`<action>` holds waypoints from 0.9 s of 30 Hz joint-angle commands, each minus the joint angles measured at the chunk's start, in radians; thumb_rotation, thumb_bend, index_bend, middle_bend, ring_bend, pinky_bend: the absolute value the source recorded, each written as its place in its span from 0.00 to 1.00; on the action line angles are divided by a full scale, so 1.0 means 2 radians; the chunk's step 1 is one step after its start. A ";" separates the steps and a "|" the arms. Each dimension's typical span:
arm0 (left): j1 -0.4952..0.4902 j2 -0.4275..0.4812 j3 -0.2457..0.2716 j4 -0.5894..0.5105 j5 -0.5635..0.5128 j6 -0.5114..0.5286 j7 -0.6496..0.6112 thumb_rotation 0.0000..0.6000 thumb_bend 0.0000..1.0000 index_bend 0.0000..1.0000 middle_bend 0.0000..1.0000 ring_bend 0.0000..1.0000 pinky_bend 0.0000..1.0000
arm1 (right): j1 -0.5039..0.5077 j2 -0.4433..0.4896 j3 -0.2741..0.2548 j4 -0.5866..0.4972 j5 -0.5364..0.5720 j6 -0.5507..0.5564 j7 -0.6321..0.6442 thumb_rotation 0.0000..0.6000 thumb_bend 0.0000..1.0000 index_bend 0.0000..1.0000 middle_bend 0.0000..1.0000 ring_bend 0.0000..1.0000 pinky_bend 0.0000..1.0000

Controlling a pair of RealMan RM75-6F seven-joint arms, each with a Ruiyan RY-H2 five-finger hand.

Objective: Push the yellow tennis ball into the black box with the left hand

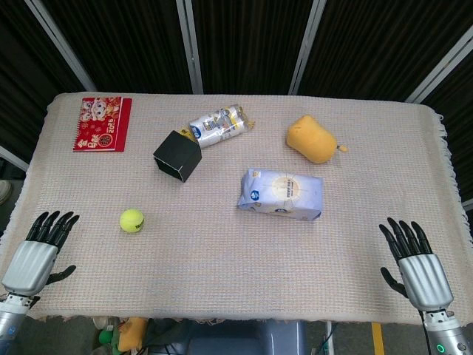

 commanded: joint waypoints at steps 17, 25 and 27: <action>-0.028 -0.042 0.009 0.033 0.033 -0.034 0.040 1.00 0.48 0.51 0.61 0.32 0.54 | -0.012 0.009 -0.003 0.001 -0.003 0.019 0.012 1.00 0.33 0.00 0.00 0.00 0.00; -0.041 -0.070 0.014 0.081 0.006 -0.091 0.060 1.00 0.53 0.55 0.67 0.38 0.60 | -0.014 0.010 -0.003 0.001 -0.006 0.024 0.017 1.00 0.33 0.00 0.00 0.00 0.00; -0.044 -0.075 0.012 0.088 0.000 -0.100 0.064 1.00 0.51 0.55 0.67 0.38 0.60 | -0.013 0.010 -0.003 0.002 -0.005 0.022 0.018 1.00 0.33 0.00 0.00 0.00 0.00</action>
